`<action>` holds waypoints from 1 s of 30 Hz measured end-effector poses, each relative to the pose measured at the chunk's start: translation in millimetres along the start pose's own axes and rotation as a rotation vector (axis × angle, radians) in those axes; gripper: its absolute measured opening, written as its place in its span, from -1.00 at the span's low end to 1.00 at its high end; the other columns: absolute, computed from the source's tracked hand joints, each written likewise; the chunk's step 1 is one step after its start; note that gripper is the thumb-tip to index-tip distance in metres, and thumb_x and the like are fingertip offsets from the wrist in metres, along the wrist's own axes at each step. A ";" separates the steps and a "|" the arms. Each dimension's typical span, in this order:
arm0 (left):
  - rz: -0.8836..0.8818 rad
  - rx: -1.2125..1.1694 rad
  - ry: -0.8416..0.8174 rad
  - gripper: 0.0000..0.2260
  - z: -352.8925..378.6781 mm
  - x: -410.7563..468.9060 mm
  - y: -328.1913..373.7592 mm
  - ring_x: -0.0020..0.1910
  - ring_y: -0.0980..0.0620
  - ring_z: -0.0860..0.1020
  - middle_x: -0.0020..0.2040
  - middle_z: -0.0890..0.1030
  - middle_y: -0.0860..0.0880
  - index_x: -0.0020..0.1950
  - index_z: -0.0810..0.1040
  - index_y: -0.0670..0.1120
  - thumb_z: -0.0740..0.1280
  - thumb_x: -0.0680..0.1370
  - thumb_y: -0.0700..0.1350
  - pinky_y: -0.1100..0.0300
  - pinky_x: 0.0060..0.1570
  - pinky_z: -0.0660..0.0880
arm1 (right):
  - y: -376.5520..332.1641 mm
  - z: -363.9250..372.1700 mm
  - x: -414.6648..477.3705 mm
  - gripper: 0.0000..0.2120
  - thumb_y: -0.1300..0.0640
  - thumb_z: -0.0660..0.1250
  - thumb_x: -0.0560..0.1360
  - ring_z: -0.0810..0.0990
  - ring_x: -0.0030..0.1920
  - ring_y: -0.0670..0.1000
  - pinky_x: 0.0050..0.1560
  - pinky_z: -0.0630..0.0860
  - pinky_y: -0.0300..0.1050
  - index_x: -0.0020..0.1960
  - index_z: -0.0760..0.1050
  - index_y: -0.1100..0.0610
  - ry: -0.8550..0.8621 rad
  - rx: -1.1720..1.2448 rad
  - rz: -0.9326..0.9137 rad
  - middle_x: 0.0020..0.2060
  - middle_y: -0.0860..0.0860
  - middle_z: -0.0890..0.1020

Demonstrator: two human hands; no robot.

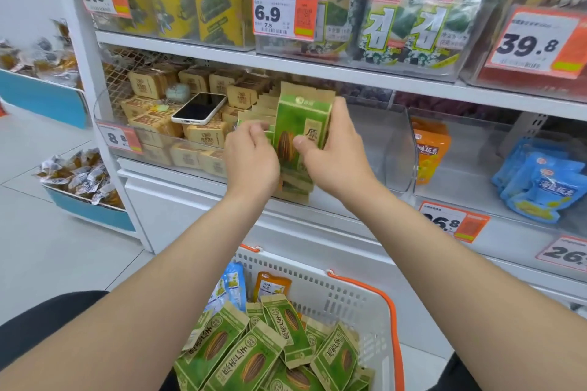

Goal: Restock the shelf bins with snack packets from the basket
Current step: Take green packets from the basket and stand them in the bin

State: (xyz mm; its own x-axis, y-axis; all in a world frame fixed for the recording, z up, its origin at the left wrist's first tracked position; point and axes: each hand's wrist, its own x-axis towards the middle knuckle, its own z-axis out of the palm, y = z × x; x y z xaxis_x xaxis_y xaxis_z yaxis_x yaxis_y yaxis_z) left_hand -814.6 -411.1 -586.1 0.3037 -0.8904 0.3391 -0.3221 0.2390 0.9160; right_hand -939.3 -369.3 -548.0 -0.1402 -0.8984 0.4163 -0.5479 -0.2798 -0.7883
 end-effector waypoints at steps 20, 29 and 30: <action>-0.362 -0.047 -0.137 -0.55 -28.2 41.5 -34.2 0.19 -0.11 0.60 0.22 0.60 -0.10 0.26 0.46 0.05 0.33 0.49 -0.39 0.04 0.07 0.60 | 5.9 51.6 58.4 -0.65 -0.10 0.49 0.50 0.41 0.14 0.06 0.04 0.21 0.03 0.21 0.48 -0.09 0.147 -0.434 -0.260 -0.07 -0.09 0.61; -0.037 0.262 -0.206 -0.45 -30.2 46.3 -31.9 0.28 -0.07 0.51 0.29 0.53 -0.05 0.35 0.41 -0.01 0.39 0.40 -0.34 -0.11 0.27 0.54 | 28.4 63.7 65.6 -0.50 -0.30 0.53 0.39 0.31 0.23 0.11 0.18 0.23 0.09 0.25 0.58 -0.13 0.110 -0.623 -0.146 0.08 -0.07 0.52; 0.016 0.255 -0.198 -0.43 -29.6 45.9 -30.7 0.29 -0.07 0.50 0.30 0.52 -0.06 0.37 0.39 -0.02 0.37 0.40 -0.36 -0.11 0.28 0.52 | 28.4 64.8 65.2 -0.49 -0.32 0.53 0.37 0.30 0.23 0.14 0.22 0.25 0.11 0.22 0.60 -0.13 0.106 -0.666 -0.136 0.11 -0.05 0.46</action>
State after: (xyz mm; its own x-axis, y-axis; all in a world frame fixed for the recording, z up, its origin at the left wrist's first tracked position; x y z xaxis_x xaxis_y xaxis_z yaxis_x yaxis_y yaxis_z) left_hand -764.2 -447.9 -592.3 0.1243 -0.9513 0.2821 -0.5475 0.1713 0.8191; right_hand -910.6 -457.8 -572.6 -0.0959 -0.8227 0.5603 -0.9519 -0.0889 -0.2934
